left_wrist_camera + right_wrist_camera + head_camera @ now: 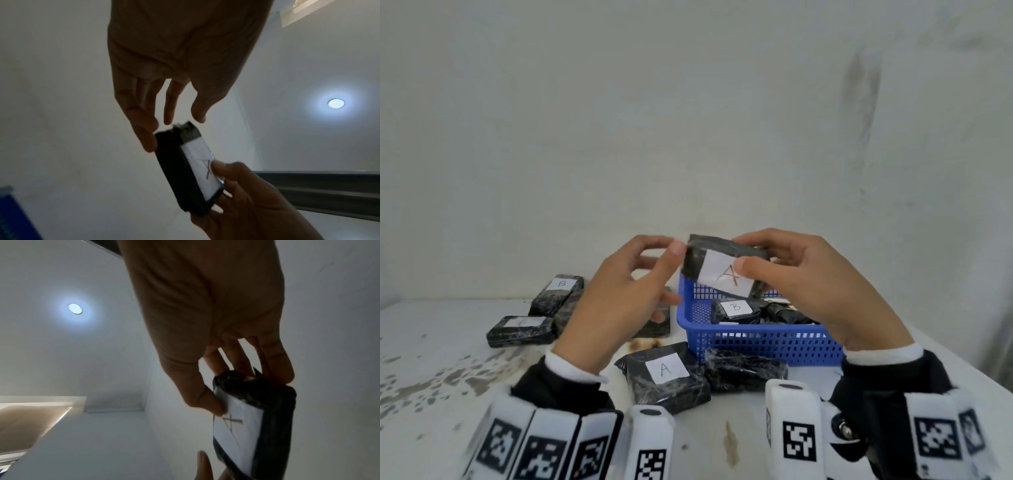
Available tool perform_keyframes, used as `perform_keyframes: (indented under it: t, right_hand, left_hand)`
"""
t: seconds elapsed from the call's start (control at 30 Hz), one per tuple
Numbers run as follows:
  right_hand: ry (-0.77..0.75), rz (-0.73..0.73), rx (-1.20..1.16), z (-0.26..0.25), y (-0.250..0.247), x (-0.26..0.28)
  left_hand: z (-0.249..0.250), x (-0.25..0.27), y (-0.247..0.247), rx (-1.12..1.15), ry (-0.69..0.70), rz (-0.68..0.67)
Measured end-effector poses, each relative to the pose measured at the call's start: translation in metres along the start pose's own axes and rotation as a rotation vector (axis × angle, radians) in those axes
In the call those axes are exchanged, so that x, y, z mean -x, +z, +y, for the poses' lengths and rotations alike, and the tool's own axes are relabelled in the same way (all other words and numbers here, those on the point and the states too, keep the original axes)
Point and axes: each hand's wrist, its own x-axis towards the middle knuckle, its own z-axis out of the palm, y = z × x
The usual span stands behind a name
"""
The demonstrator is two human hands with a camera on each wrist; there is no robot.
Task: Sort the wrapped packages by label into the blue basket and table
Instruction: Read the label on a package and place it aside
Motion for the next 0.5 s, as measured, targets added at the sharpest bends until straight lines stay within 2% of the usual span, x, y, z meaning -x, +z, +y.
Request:
perform_keyframes:
  t: [0.1,0.3,0.37,0.5]
  right_hand:
    - [0.193,0.068,-0.007,0.027,0.001,-0.027]
    - [0.462,-0.001,0.032,0.062,0.024,-0.088]
    - [0.511,-0.041,0.052,0.074,0.034,-0.105]
    - [0.569,-0.143,0.337,0.091,0.046,-0.143]
  left_hand:
    - [-0.018,-0.016,-0.006,-0.159,-0.091,0.002]
    - [-0.063,-0.071,0.000,-0.491,-0.296,-0.148]
    - [-0.077,-0.086,0.010,-0.543,-0.312,-0.191]
    - [-0.106,-0.105,0.032,-0.579,-0.285,-0.278]
